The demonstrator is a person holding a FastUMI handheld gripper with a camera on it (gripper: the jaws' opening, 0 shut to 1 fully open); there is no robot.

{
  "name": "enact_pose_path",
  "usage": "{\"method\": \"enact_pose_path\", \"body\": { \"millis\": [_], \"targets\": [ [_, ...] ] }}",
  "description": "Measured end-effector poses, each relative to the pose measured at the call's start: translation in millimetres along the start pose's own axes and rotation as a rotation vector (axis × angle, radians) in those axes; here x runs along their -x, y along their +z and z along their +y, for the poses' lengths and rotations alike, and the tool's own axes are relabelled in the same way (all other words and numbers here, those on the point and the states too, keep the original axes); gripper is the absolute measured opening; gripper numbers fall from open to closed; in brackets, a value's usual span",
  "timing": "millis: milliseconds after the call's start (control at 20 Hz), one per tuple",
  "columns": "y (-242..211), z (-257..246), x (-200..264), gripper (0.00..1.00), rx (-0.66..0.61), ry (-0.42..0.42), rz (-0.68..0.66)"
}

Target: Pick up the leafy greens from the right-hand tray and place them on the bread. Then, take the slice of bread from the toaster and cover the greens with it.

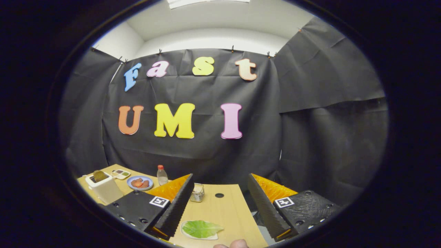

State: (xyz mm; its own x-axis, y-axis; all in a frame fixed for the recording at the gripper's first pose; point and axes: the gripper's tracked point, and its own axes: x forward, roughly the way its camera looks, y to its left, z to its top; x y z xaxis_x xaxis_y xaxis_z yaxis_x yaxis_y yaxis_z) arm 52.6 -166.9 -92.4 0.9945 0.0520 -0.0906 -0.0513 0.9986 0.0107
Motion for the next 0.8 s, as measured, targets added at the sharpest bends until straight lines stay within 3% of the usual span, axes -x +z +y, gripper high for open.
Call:
{"method": "enact_pose_path", "body": {
  "millis": [350,800],
  "targets": [
    [-69.9,-37.2,-18.4,0.95,-0.019,0.030,0.098],
    [-194.8,-63.0,-37.2,0.95,-0.032,0.030,0.267]
  ]
}}
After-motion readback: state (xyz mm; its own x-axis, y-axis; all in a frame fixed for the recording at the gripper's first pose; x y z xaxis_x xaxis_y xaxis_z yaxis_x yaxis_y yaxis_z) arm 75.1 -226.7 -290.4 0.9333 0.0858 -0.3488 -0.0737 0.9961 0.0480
